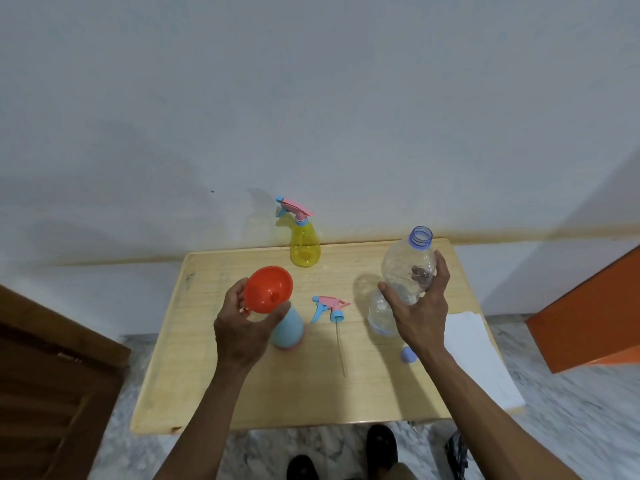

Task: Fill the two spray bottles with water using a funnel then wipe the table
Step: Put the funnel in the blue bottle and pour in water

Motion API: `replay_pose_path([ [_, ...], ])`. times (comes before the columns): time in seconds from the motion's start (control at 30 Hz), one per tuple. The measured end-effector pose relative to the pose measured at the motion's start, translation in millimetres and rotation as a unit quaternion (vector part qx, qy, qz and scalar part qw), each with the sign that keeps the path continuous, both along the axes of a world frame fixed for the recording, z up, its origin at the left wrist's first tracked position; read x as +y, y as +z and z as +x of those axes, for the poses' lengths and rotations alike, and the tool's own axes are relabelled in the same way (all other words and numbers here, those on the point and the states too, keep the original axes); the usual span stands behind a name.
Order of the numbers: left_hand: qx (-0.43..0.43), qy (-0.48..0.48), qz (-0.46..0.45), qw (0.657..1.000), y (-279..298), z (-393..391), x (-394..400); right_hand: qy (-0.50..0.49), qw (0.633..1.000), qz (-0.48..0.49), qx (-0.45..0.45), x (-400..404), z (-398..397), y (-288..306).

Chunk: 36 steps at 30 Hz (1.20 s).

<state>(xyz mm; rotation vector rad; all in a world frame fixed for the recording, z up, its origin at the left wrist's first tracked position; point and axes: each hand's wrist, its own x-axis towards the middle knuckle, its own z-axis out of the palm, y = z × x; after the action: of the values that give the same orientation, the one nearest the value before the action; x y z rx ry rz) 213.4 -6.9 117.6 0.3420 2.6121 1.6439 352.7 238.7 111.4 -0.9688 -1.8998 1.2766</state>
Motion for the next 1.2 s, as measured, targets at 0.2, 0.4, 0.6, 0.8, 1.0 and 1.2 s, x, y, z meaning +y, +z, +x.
replay_pose_path([
  [0.2, -0.034, -0.055, 0.023, 0.998, 27, 16, 39, 0.022, 0.999, -0.005, 0.025, 14, 7, -3],
  [0.4, -0.164, -0.087, -0.083, 0.979, -23, 38, 99, 0.021, 0.999, -0.014, 0.028, 26, 10, -1],
  [0.6, -0.244, -0.08, -0.168, 0.952, -67, 55, 134, 0.035, 0.998, -0.02, 0.038, 28, 13, -5],
  [0.8, -0.262, -0.061, -0.243, 0.932, -93, 58, 154, 0.042, 0.997, -0.053, 0.024, 28, 13, -2],
  [1.0, -0.253, -0.054, -0.263, 0.929, -92, 60, 156, 0.046, 0.998, -0.035, -0.01, 29, 9, -4],
  [1.2, -0.219, -0.074, -0.252, 0.94, -83, 66, 148, 0.041, 0.999, -0.027, -0.019, 27, 10, -3],
])
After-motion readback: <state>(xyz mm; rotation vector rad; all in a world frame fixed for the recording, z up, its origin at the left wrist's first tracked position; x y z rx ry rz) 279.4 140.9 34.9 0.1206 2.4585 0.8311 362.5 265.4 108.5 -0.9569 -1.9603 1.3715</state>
